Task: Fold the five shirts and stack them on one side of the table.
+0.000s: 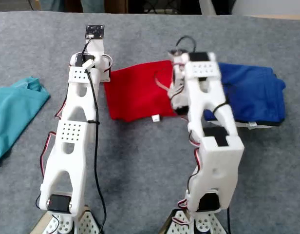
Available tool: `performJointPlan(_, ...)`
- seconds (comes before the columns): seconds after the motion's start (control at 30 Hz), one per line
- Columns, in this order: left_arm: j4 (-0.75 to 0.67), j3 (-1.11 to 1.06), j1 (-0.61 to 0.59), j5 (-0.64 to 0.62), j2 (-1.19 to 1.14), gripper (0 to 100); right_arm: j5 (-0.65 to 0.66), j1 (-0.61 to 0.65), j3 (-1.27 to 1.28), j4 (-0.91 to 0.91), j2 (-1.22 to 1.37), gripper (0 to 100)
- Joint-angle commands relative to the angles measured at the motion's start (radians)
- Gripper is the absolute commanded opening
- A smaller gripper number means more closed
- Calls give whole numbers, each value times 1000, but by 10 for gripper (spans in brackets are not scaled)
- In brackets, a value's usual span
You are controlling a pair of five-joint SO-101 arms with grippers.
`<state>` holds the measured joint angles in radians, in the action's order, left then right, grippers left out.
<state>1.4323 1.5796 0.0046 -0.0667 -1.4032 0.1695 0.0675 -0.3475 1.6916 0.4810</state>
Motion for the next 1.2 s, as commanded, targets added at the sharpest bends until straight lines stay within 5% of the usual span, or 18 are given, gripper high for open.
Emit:
performJointPlan(0.0,15,45,-15,-11,-11,30,-69,21,-137,68,-87,16)
performJointPlan(0.1,18,64,-15,-11,-18,30,-175,77,-182,46,-58,87)
performJointPlan(0.3,41,82,-13,-11,-20,30,-359,160,-236,-38,114,400)
performJointPlan(0.4,41,82,-15,-11,-20,30,-427,172,-303,-71,208,456)
performJointPlan(0.8,41,82,-15,-11,-20,30,-491,150,-653,-61,598,436)
performJointPlan(1.07,41,82,-15,-11,-20,30,-485,104,-892,72,739,29)
performJointPlan(1.17,41,82,-16,-11,-20,30,-483,89,-914,74,740,26)
